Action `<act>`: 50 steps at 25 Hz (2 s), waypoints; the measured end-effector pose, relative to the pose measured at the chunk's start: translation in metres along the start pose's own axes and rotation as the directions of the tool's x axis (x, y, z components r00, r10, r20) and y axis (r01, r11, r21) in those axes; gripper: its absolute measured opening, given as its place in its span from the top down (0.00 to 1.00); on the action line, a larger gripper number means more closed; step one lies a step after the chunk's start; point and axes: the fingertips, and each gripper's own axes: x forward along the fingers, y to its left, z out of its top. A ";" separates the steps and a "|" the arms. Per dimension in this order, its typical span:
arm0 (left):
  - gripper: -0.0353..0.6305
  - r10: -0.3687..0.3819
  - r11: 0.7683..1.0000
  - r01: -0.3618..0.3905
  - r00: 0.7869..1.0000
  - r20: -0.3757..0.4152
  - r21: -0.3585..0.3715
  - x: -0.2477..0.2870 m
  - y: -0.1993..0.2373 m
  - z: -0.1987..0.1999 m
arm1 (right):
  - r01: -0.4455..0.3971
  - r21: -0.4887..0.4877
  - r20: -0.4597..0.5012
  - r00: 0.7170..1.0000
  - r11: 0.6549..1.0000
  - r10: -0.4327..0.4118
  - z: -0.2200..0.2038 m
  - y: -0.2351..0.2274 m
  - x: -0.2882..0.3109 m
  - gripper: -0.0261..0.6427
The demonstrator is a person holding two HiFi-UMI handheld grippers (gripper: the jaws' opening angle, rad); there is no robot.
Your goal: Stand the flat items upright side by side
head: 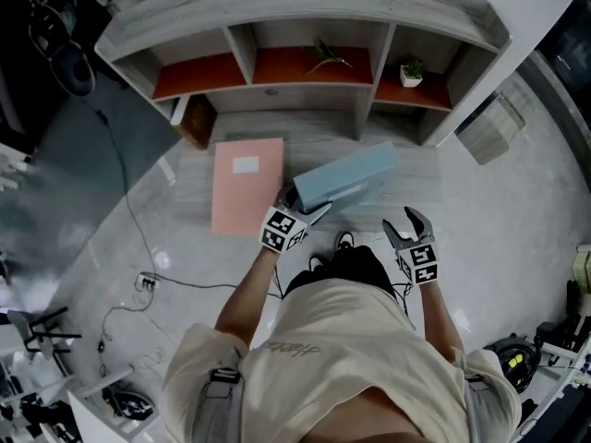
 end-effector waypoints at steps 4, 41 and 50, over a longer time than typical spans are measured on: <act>0.39 0.115 0.993 -0.114 0.993 0.022 -0.021 -0.006 0.001 -0.002 | -0.018 -0.024 -0.013 1.000 1.000 0.018 0.002 0.004 0.004 0.56; 0.43 0.584 0.792 -0.594 0.804 -0.109 -0.139 0.073 0.088 0.057 | -0.114 0.046 0.006 0.994 0.992 0.114 0.028 -0.078 0.079 0.57; 0.46 0.569 0.784 -0.586 0.810 -0.142 -0.203 0.107 0.075 0.059 | -0.146 0.090 -0.001 0.989 0.985 0.146 0.009 -0.098 0.094 0.57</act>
